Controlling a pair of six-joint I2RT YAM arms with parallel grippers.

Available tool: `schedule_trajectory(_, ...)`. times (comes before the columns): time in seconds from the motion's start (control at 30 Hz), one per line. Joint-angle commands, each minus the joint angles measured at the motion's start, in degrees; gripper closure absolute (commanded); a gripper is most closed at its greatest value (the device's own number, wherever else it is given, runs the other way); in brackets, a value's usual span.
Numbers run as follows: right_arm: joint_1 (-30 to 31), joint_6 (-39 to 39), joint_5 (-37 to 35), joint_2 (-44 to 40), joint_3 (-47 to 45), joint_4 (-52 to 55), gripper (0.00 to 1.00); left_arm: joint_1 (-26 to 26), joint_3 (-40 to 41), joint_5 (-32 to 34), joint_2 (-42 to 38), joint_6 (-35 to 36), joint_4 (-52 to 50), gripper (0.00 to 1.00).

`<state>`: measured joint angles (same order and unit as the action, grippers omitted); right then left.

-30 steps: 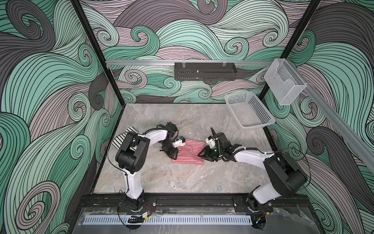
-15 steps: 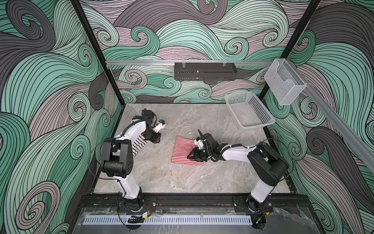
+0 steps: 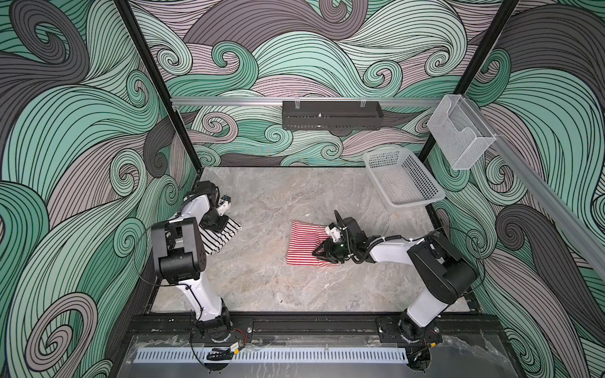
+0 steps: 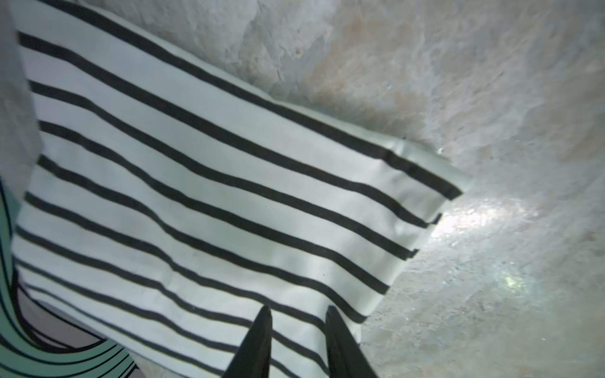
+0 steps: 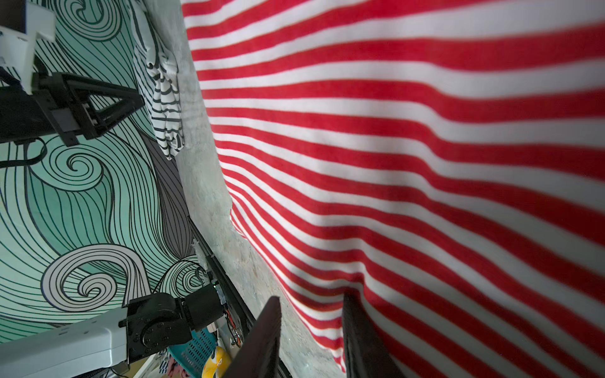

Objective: Fold and stack tank tops
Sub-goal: Move the tank top to the center of the table.

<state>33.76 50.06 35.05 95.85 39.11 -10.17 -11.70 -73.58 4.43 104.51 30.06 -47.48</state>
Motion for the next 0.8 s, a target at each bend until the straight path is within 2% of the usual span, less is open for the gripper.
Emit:
schedule_trajectory(0.0, -2.4, -3.5, -2.5, -2.1, -1.5, 9.1, 0.65, -0.1, -0.8, 3.1, 4.1, 1.4, -2.6, 0.68)
schedule_trajectory(0.1, -4.8, -6.1, -2.9, -5.4, -1.4, 13.3, 0.65, 0.9, -2.3, -1.4, 6.9, 1.4, -8.1, 0.68)
schedule_trajectory(0.17, -6.6, -7.8, -3.1, -7.5, -1.4, 16.2, 0.65, 2.6, -3.7, -8.3, 7.8, 1.1, -12.9, 0.68)
schedule_trajectory(0.27, -8.4, -10.1, -4.3, -9.7, -0.7, 20.7, 0.65, 6.9, -5.5, -15.0, 9.2, -1.3, -16.6, 0.68)
schedule_trajectory(0.37, -8.7, -12.6, -6.8, -11.4, 0.5, 26.1, 0.65, 13.6, -7.5, -17.1, 11.4, -4.5, -18.3, 0.68)
schedule_trajectory(0.53, -9.5, -12.7, -7.3, -14.9, -0.8, 28.1, 0.64, 23.8, -13.8, -26.1, 16.8, -10.8, -19.7, 0.68)
schedule_trajectory(0.63, -9.8, -11.9, -7.6, -16.9, -2.4, 28.2, 0.64, 27.1, -20.4, -29.4, 21.5, -13.5, -20.7, 0.68)
schedule_trajectory(0.77, -10.3, -11.4, -8.7, -20.3, -4.7, 29.4, 0.64, 29.5, -29.1, -30.5, 26.1, -14.6, -23.7, 0.69)
